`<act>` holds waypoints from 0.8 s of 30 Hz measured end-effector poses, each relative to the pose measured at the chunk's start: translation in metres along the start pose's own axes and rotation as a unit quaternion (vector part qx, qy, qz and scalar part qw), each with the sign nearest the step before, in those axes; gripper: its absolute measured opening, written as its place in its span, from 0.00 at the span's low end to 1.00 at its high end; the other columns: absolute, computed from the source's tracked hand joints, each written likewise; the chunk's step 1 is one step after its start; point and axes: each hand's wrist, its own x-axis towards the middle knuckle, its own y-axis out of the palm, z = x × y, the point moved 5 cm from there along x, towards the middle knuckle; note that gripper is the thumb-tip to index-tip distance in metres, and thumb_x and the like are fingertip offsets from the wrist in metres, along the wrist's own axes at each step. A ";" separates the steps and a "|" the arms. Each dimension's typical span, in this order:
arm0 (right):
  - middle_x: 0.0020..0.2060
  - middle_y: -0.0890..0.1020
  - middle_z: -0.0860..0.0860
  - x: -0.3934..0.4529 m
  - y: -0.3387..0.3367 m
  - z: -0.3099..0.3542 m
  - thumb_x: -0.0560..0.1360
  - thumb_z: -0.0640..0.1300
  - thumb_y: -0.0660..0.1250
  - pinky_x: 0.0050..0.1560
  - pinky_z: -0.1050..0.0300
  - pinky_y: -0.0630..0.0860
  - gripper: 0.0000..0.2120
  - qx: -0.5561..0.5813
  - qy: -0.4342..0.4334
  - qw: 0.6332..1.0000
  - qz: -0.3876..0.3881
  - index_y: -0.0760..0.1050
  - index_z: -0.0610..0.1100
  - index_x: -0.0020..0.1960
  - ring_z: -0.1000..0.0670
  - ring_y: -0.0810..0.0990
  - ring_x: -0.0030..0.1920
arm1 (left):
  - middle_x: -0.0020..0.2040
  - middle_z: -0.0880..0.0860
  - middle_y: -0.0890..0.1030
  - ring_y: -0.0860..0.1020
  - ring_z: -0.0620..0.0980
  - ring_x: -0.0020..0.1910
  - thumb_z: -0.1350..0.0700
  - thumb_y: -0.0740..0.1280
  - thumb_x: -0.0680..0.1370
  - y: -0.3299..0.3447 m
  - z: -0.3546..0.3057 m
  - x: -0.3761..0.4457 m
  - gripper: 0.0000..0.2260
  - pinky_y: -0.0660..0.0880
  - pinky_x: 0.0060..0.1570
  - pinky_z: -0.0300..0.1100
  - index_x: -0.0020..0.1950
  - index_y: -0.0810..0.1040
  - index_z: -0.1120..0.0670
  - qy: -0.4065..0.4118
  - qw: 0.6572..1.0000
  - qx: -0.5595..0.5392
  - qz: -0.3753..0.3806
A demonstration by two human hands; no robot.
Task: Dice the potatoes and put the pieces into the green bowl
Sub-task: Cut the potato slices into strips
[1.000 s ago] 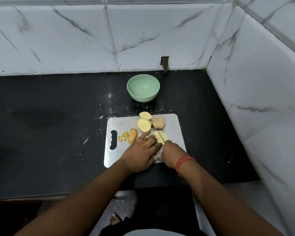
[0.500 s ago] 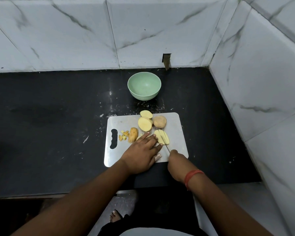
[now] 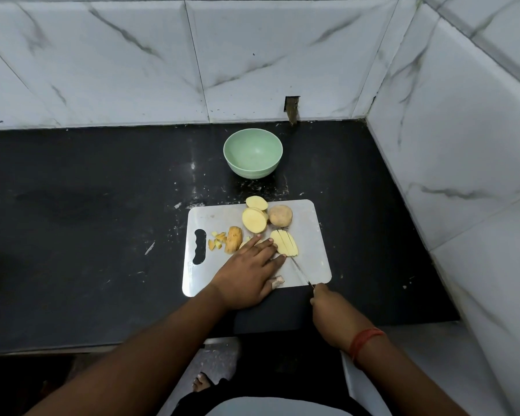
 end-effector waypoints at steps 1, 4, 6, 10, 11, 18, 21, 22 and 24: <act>0.33 0.69 0.51 -0.001 -0.002 -0.001 0.82 0.39 0.55 0.28 0.61 0.61 0.01 0.012 -0.003 1.000 -0.013 0.63 0.42 0.51 0.53 0.70 0.31 | 0.68 0.59 0.77 0.71 0.58 0.72 0.43 0.60 0.82 0.000 0.000 0.000 0.24 0.53 0.79 0.54 0.73 0.74 0.55 0.000 1.000 -0.001 -0.003; 0.34 0.71 0.50 -0.002 -0.013 0.004 0.83 0.42 0.53 0.30 0.58 0.64 0.05 0.045 -0.009 0.997 -0.060 0.61 0.43 0.48 0.51 0.72 0.33 | 0.68 0.59 0.76 0.69 0.58 0.73 0.44 0.61 0.82 0.002 0.000 -0.001 0.25 0.51 0.80 0.52 0.73 0.73 0.59 -0.008 1.000 -0.005 -0.010; 0.37 0.73 0.49 0.000 -0.020 0.014 0.82 0.40 0.53 0.33 0.57 0.65 0.03 0.046 -0.019 0.997 -0.062 0.62 0.43 0.49 0.49 0.72 0.34 | 0.69 0.59 0.76 0.68 0.58 0.74 0.44 0.59 0.83 0.004 0.000 -0.002 0.26 0.52 0.80 0.53 0.73 0.73 0.60 -0.011 1.000 -0.009 -0.011; 0.49 0.78 0.40 0.014 -0.033 0.033 0.79 0.36 0.53 0.40 0.55 0.68 0.06 0.042 -0.016 0.998 -0.041 0.65 0.40 0.55 0.42 0.76 0.42 | 0.69 0.59 0.76 0.67 0.58 0.75 0.43 0.58 0.84 0.005 0.000 -0.002 0.26 0.55 0.79 0.55 0.73 0.73 0.61 -0.006 1.000 -0.020 -0.010; 0.51 0.79 0.40 0.018 -0.035 0.036 0.79 0.36 0.54 0.41 0.55 0.68 0.08 0.039 -0.013 0.998 -0.037 0.65 0.39 0.57 0.41 0.77 0.45 | 0.70 0.59 0.75 0.67 0.58 0.75 0.43 0.58 0.84 0.005 0.000 -0.003 0.25 0.56 0.79 0.56 0.73 0.73 0.61 -0.005 1.000 -0.022 -0.011; 0.54 0.78 0.40 0.036 -0.043 0.047 0.79 0.36 0.56 0.44 0.54 0.70 0.11 0.023 -0.004 0.999 -0.030 0.65 0.38 0.61 0.41 0.79 0.52 | 0.70 0.58 0.75 0.66 0.58 0.76 0.44 0.57 0.84 0.007 -0.001 -0.003 0.25 0.55 0.78 0.57 0.73 0.74 0.60 -0.002 1.000 -0.025 -0.011; 0.54 0.78 0.39 0.037 -0.041 0.048 0.78 0.35 0.55 0.44 0.55 0.70 0.12 0.020 -0.003 0.999 -0.028 0.65 0.37 0.61 0.41 0.79 0.52 | 0.70 0.58 0.75 0.66 0.58 0.76 0.44 0.56 0.85 0.007 -0.001 -0.004 0.25 0.56 0.78 0.58 0.73 0.73 0.59 -0.002 1.000 -0.029 -0.012; 0.54 0.78 0.39 0.038 -0.039 0.049 0.78 0.35 0.55 0.44 0.55 0.70 0.12 0.018 -0.003 0.999 -0.027 0.65 0.37 0.61 0.41 0.79 0.52 | 0.71 0.58 0.75 0.66 0.58 0.76 0.44 0.56 0.85 0.006 -0.001 -0.004 0.25 0.56 0.78 0.58 0.73 0.73 0.59 -0.002 0.999 -0.030 -0.010; 0.54 0.78 0.40 0.041 -0.038 0.050 0.78 0.35 0.56 0.45 0.54 0.71 0.12 0.013 -0.002 1.000 -0.020 0.65 0.37 0.61 0.41 0.79 0.53 | 0.71 0.58 0.74 0.65 0.58 0.77 0.44 0.56 0.85 0.007 -0.001 -0.004 0.25 0.56 0.78 0.58 0.74 0.73 0.59 -0.002 0.999 -0.035 -0.007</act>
